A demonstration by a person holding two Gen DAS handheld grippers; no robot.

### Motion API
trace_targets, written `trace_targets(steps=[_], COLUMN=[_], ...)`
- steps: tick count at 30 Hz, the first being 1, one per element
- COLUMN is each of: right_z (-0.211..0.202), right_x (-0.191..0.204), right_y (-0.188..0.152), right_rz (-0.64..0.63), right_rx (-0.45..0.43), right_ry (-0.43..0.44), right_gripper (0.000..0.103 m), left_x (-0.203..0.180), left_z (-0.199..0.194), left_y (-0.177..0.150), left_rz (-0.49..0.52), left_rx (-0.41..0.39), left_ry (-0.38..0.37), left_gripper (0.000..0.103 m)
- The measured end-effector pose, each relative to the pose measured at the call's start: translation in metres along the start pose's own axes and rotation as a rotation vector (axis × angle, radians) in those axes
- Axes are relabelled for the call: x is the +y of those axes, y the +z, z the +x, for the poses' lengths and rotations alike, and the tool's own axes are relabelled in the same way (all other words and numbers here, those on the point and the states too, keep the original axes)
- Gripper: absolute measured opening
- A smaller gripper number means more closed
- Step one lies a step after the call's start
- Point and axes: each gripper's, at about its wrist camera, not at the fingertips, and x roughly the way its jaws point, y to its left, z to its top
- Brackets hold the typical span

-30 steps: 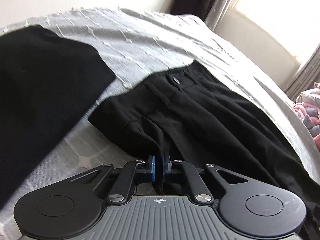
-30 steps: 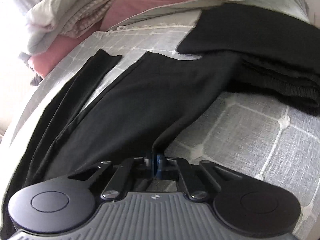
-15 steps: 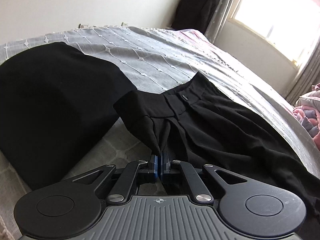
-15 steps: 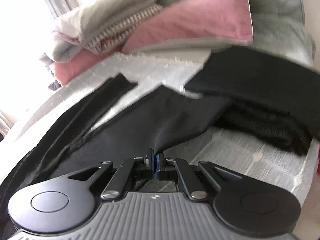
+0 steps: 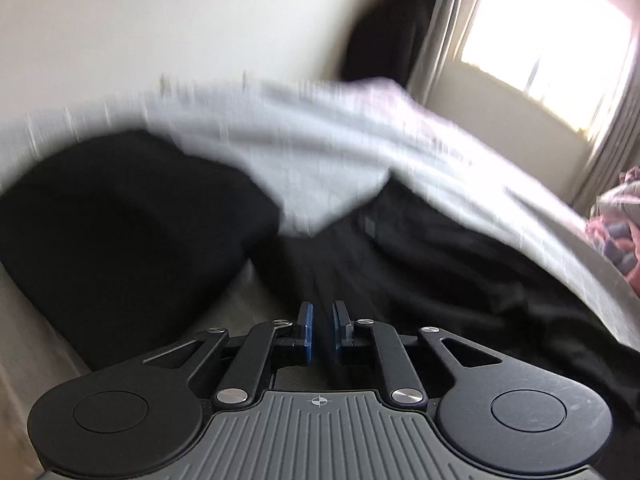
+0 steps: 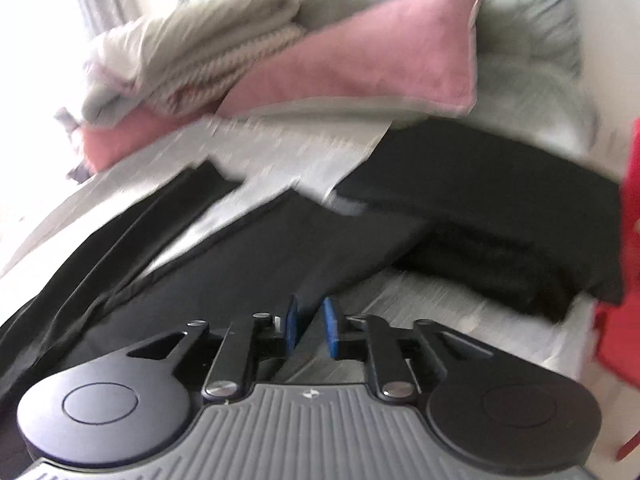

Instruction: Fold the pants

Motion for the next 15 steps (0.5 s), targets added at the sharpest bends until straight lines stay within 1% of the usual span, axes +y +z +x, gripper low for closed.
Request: trace_targets(steps=[1, 3, 4, 5, 8, 10, 13, 14, 15], right_z=[-0.005, -0.011, -0.011, -0.012, 0.004, 0.012, 0.017, 0.019, 0.023], right_x=[-0.001, -0.003, -0.001, -0.001, 0.01, 0.017, 0.029, 0.032, 0.035], right_y=[0.0, 0.001, 0.001, -0.001, -0.003, -0.005, -0.008, -0.008, -0.008], right_rz=[0.005, 0.029, 0.029, 0.017, 0.009, 0.026, 0.037, 0.039, 0.046], right_rx=[-0.042, -0.095, -0.105, -0.1, -0.012, 0.036, 0.062, 0.07, 0.084], right_ry=[-0.019, -0.021, -0.014, -0.005, 0.065, 0.109, 0.13, 0.137, 0.147], right_gripper=[0.018, 0.021, 0.022, 0.025, 0.026, 0.027, 0.031, 0.035, 0.037], left_x=[-0.003, -0.009, -0.014, -0.019, -0.026, -0.027, -0.031, -0.028, -0.027], left_z=[-0.008, -0.013, -0.011, -0.006, 0.01, 0.016, 0.021, 0.025, 0.027], left_y=[0.001, 0.002, 0.003, 0.002, -0.001, -0.002, 0.0, 0.004, 0.007], left_rz=[0.011, 0.033, 0.056, 0.071, 0.054, 0.035, 0.039, 0.039, 0.036], left_rx=[-0.046, -0.091, -0.091, -0.072, 0.02, 0.056, 0.052, 0.051, 0.052], left_ry=[0.006, 0.008, -0.002, -0.014, -0.057, -0.084, -0.078, -0.077, -0.073], left_gripper=[0.012, 0.017, 0.02, 0.024, 0.025, 0.025, 0.026, 0.028, 0.034])
